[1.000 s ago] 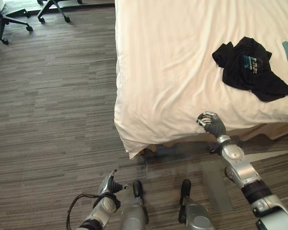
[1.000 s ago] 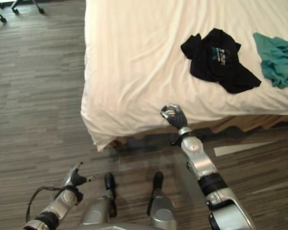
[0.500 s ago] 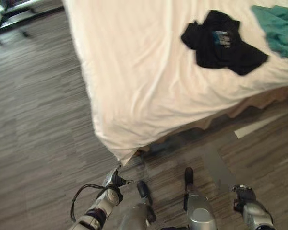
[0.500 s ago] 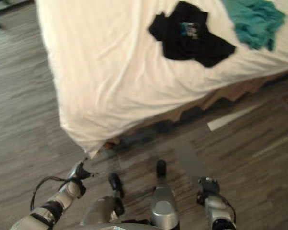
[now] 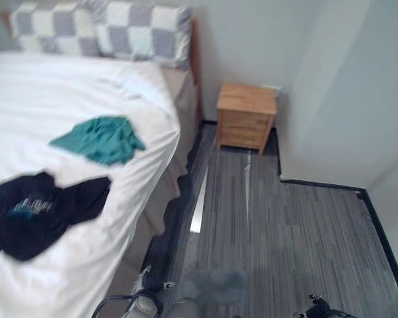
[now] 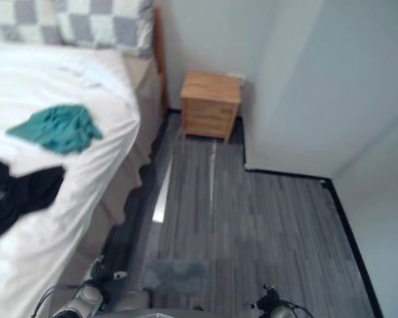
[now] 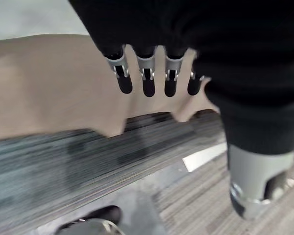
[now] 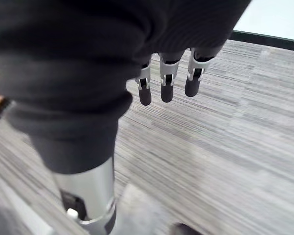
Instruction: Tidy up the quilt and then pick up the clothes from the bed and put them into the laundry hamper.
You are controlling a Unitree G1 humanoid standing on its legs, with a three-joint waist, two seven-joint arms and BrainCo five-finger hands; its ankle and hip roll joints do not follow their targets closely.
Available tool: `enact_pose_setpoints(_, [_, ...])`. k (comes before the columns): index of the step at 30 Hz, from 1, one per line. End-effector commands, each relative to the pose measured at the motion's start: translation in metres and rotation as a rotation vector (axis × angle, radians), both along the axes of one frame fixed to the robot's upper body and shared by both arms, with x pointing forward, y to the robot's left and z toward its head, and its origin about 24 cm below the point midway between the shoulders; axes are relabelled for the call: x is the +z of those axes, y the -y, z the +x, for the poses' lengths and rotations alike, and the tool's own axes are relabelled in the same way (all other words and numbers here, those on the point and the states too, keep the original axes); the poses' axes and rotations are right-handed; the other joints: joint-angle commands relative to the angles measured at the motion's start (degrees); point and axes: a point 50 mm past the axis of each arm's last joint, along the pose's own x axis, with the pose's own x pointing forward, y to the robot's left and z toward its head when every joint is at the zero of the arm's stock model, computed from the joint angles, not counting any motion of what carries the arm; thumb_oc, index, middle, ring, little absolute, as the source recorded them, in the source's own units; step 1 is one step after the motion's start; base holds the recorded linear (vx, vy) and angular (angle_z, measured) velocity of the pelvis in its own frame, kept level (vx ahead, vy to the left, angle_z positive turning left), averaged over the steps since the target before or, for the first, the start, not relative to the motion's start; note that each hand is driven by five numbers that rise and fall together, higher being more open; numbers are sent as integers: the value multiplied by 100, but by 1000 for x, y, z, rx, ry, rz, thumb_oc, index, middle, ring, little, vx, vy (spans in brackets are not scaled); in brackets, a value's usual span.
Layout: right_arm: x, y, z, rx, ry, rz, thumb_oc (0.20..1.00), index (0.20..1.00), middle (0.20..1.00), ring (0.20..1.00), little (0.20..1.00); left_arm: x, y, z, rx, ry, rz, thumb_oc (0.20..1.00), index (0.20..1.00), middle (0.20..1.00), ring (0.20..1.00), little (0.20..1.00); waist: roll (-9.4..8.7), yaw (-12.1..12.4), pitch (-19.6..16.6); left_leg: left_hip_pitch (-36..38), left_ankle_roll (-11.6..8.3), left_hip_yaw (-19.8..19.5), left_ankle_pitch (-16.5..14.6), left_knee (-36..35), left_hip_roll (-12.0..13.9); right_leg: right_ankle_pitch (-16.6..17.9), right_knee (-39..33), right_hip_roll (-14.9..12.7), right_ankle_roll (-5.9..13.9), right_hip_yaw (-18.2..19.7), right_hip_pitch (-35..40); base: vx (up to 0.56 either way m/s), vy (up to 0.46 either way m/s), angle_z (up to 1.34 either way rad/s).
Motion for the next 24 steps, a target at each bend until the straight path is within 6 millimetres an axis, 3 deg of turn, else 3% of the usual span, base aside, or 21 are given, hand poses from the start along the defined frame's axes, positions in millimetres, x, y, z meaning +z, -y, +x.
enact_pose_setpoints(1, [5,-9,26,-1,69,-3,1000,1000,1000,1000,1000,10,-10,23,7,59,32,1000,1000,1000,1000,1000,-249,208,558,1693,155,473,-1525,-1077,-50,-407,315,-296,944,-296,-744,102,96,-37])
enact_pose_setpoints(3, [0,-7,9,-85,36,52,1000,1000,1000,1000,1000,8,-5,22,-28,41,29,1000,1000,1000,1000,1000,-204,-30,402,1933,181,588,-1381,-1442,4,-432,274,-326,893,-369,-648,59,52,-19])
enact_pose_setpoints(5, [-1,-8,7,-101,37,65,1000,1000,1000,1000,1000,8,-5,21,-29,39,27,1000,1000,1000,1000,1000,-190,-74,374,1981,191,602,-1365,-1506,-6,-439,266,-320,886,-377,-631,29,24,10])
enact_pose_setpoints(6, [-4,-4,0,-127,-47,86,1000,1000,1000,1000,1000,8,-42,4,58,-60,77,1000,1000,1000,1000,1000,-194,-179,706,1944,214,702,-1284,-1925,282,-318,1727,-1075,1205,-1848,-1445,101,-16,15])
enact_pose_setpoints(11, [-7,-7,-6,-192,-58,99,1000,1000,1000,1000,1000,7,-42,2,79,-53,49,1000,1000,1000,1000,1000,-245,-187,579,2016,126,902,-1351,-1871,333,-587,1265,-866,984,-1848,-1138,170,-101,-10])
enact_pose_setpoints(12, [-7,-8,-5,-258,-36,135,1000,1000,1000,1000,1000,5,-43,-4,131,-57,21,1000,1000,1000,1000,1000,-279,-182,592,2000,19,1023,-1474,-1356,409,-627,1129,-846,915,-1835,-1028,192,-120,-1])
enact_pose_setpoints(13, [-7,-8,-5,-258,-36,135,1000,1000,1000,1000,1000,5,-43,-4,131,-57,21,1000,1000,1000,1000,1000,-279,-182,592,2000,19,1023,-1474,-1356,409,-627,1129,-846,915,-1835,-1028,263,-287,-14])
enact_pose_setpoints(14, [-3,-6,4,-322,35,167,1000,1000,1000,1000,1000,3,-42,-9,169,-59,7,1000,1000,1000,1000,1000,-364,2,884,960,-332,1099,-681,922,808,-709,886,-757,605,-1891,-638,142,-211,-19])
enact_pose_setpoints(15, [-3,-6,4,-323,35,167,1000,1000,1000,1000,1000,3,-42,-8,169,-59,7,1000,1000,1000,1000,1000,-364,-9,866,928,-332,1086,-672,928,806,-699,879,-756,603,-1903,-657,208,-303,-9])
enact_pose_setpoints(17, [0,-1,12,-343,65,162,1000,1000,1000,1000,1000,2,-42,-13,173,-74,10,1000,1000,1000,1000,1000,-469,98,999,363,-138,1259,-795,1693,824,-786,720,-696,520,-1843,-463,210,-153,-25])
enact_pose_setpoints(19, [2,-1,16,-328,70,160,1000,1000,1000,1000,1000,-1,-40,-19,184,-87,-2,1000,1000,1000,1000,1000,-420,210,985,73,-15,1503,-1106,1254,591,-914,561,-635,538,-1686,-261,365,10,-25])
enact_pose_setpoints(20, [2,-1,17,-317,70,156,1000,1000,1000,1000,1000,-2,-39,-21,182,-92,-4,1000,1000,1000,1000,1000,-371,246,939,80,68,1623,-1210,709,469,-972,489,-612,584,-1614,-204,424,120,10])
enact_pose_setpoints(22, [5,3,22,-294,82,140,1000,1000,1000,1000,1000,-3,-38,-24,162,-99,-3,1000,1000,1000,1000,1000,-205,332,821,30,75,1882,-889,-478,360,-1093,379,-455,672,-1537,-70,411,125,-28])
enact_pose_setpoints(23, [5,4,21,-294,81,140,1000,1000,1000,1000,1000,-3,-38,-24,161,-100,-3,1000,1000,1000,1000,1000,-224,346,826,88,77,1907,-854,-561,333,-1099,376,-480,679,-1523,-57,553,137,-55])
enact_pose_setpoints(24, [6,6,21,-292,80,126,1000,1000,1000,1000,1000,-3,-39,-24,135,-111,9,1000,1000,1000,1000,1000,-189,411,794,-47,66,2283,-713,-1356,318,-1303,336,-432,723,-1506,219,546,133,-35])
